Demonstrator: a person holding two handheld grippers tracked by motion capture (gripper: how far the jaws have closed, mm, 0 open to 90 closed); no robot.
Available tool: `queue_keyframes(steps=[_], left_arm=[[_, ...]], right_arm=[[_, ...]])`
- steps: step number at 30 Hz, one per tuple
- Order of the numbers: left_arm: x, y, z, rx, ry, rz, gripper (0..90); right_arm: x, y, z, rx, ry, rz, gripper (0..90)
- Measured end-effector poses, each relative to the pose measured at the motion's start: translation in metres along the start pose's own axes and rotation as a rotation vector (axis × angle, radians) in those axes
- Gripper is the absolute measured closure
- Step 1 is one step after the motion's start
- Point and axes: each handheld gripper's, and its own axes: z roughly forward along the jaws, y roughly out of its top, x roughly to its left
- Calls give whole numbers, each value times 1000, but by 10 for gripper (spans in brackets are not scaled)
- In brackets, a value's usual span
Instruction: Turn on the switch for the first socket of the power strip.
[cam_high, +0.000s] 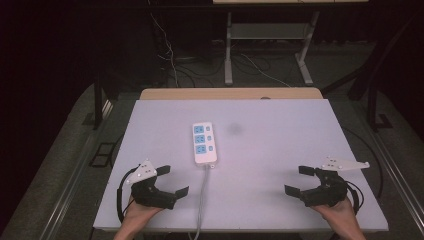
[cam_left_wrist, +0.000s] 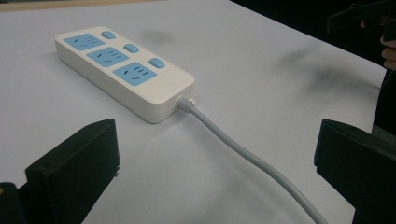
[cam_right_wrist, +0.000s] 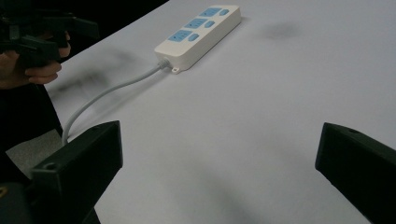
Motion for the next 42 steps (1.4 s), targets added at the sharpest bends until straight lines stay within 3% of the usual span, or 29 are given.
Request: queue_keyframes(steps=[23, 42], left_arm=[[1, 2, -3, 31, -23, 15, 0], [-2, 18, -2, 87, -42, 31, 0]], right_arm=[[-2, -2, 4, 22, 13, 8, 3], [-3, -4, 4, 36, 13, 7, 3]])
